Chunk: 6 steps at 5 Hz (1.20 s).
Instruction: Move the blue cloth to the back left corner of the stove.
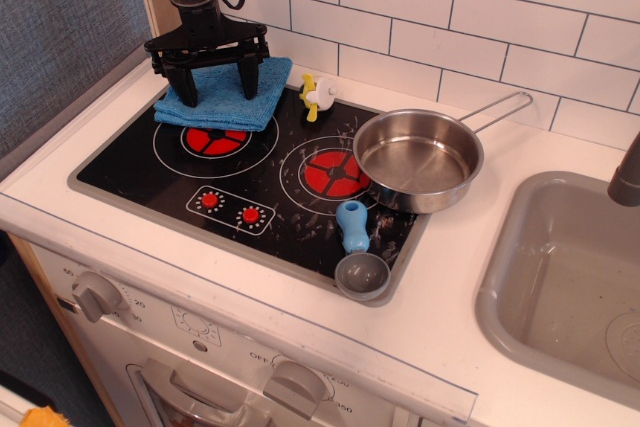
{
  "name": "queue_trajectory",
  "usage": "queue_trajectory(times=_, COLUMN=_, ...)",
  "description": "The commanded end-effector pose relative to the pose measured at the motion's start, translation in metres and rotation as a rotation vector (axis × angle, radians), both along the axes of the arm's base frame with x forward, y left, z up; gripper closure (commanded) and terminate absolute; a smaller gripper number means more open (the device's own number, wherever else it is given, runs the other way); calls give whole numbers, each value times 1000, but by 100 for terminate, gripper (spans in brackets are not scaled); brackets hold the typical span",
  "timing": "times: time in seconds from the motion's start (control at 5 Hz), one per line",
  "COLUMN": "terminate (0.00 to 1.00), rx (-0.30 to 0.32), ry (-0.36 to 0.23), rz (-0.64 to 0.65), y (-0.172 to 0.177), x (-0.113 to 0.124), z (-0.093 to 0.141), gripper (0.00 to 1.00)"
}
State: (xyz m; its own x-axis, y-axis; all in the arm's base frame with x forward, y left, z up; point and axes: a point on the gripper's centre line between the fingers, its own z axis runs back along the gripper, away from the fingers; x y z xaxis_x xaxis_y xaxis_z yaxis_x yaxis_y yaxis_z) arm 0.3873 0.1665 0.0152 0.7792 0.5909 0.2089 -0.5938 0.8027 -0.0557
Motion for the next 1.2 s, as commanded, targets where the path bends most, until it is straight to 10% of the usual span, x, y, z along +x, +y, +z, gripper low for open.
queue_trajectory(times=0.0, terminate=0, rx=33, ry=-80, rz=7, y=8, x=-2, z=46, gripper=0)
queue_trajectory(times=0.6, terminate=0, rx=9, ry=-225, rz=10, y=-19, x=-27, z=127, gripper=0)
queue_trajectory(times=1.0, terminate=0, rx=9, ry=-225, rz=10, y=-19, x=-27, z=127, gripper=0)
